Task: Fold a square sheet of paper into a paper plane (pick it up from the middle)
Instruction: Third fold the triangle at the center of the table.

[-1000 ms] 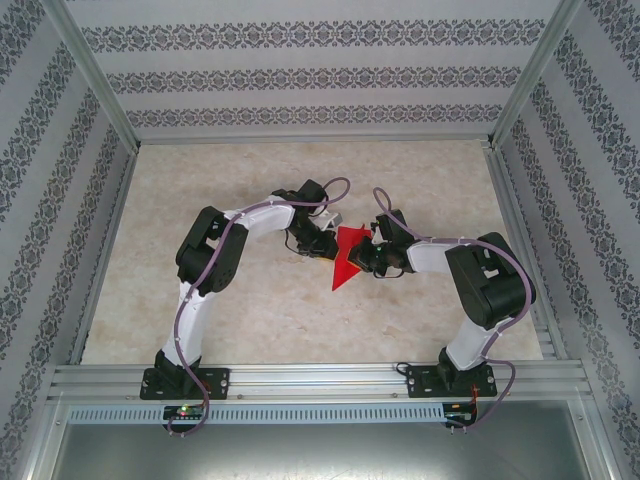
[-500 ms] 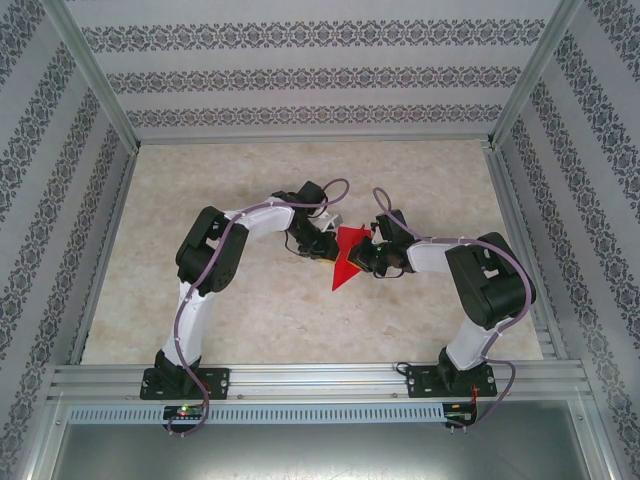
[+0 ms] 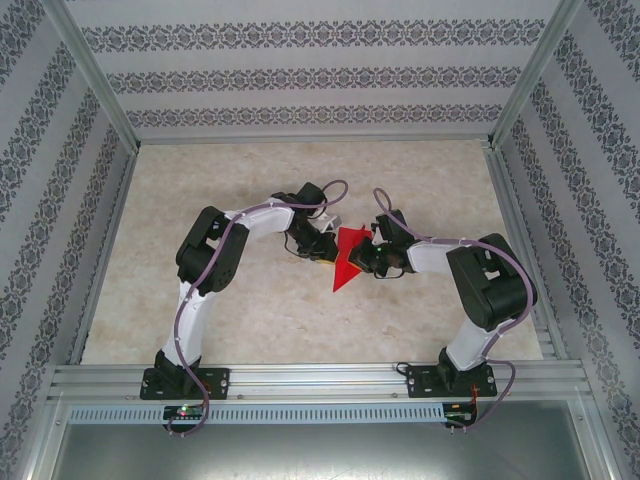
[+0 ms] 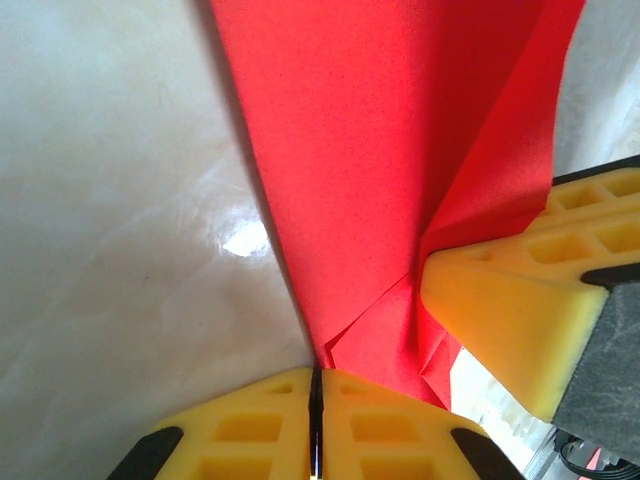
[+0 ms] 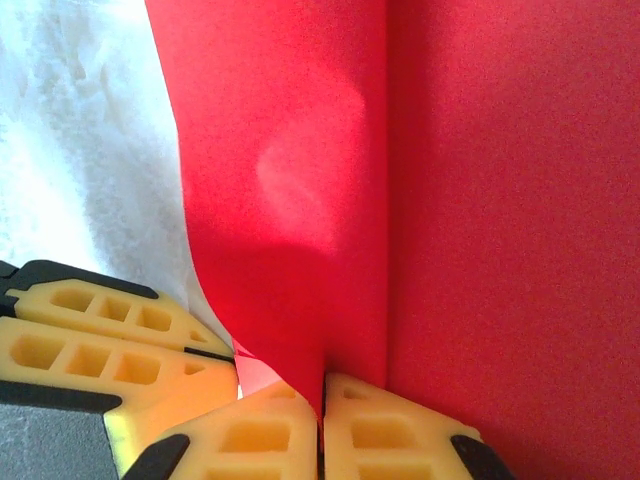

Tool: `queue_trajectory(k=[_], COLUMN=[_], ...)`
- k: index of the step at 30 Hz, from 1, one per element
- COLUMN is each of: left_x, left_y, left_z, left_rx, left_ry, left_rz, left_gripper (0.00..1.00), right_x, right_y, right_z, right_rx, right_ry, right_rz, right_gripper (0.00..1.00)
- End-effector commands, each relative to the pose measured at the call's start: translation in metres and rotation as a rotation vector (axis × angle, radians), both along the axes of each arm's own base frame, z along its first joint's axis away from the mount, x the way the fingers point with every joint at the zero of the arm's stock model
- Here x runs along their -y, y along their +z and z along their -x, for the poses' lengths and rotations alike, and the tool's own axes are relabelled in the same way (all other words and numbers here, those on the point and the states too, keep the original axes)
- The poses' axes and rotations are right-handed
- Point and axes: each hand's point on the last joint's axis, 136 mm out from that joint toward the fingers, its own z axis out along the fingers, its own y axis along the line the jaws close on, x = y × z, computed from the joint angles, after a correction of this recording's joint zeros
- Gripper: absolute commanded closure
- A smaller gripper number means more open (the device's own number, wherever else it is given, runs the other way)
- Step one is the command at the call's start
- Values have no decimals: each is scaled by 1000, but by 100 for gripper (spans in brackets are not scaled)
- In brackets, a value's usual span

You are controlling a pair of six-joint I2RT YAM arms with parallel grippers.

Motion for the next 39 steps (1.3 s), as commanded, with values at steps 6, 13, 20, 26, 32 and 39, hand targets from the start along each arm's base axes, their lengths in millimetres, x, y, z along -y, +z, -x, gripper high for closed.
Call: queue_trajectory(k=[6,13,20,26,32,39], left_x=[0,-11,2,9,9,5], left_y=[-17,8,35,23,10,-4], left_z=[-4,-20,-17,-11,-9,-5], left_rx=[-2,86,74,33,26,19], left_ry=[28,105,114,116,157,194], left_rz=[-2,-24,73,67,8,-52], left_gripper=[88,88,87,87,87,87], right_x=[-5,2,2,1,2,3], right_y=[7,1,-1,0,1,1], right_z=[-1,2,2,2,1,1], right_rx=[15,3,3,5,5,5], right_ry=[17,19,17,19,14,12], right_rz=[19,65,65,61,64,64], right_gripper=[92,92,92,92,92,92])
